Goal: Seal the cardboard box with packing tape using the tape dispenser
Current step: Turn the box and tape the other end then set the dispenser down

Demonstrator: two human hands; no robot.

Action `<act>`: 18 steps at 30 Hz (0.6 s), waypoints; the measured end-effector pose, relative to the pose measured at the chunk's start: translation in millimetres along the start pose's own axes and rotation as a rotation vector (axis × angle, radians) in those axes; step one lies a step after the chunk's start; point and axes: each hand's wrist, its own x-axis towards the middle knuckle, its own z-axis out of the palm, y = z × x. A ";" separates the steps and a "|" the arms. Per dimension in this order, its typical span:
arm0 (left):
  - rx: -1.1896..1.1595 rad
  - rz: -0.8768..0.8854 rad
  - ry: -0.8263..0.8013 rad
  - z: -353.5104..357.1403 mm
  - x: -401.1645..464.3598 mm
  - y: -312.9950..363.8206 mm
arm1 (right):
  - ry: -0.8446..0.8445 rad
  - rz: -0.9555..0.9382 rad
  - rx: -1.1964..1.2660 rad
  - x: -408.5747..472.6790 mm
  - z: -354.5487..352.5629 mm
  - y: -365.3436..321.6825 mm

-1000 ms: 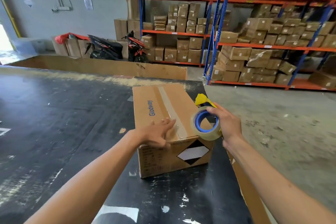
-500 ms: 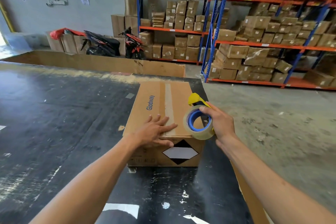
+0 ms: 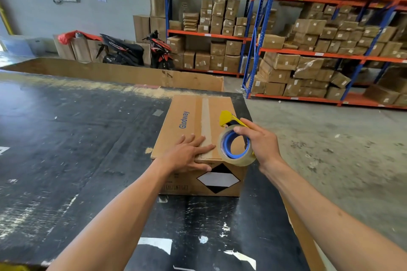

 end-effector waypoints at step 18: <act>-2.063 -0.377 0.008 -57.9 -65.8 31.6 | -0.102 -1.145 -0.658 -48.9 -43.5 -14.2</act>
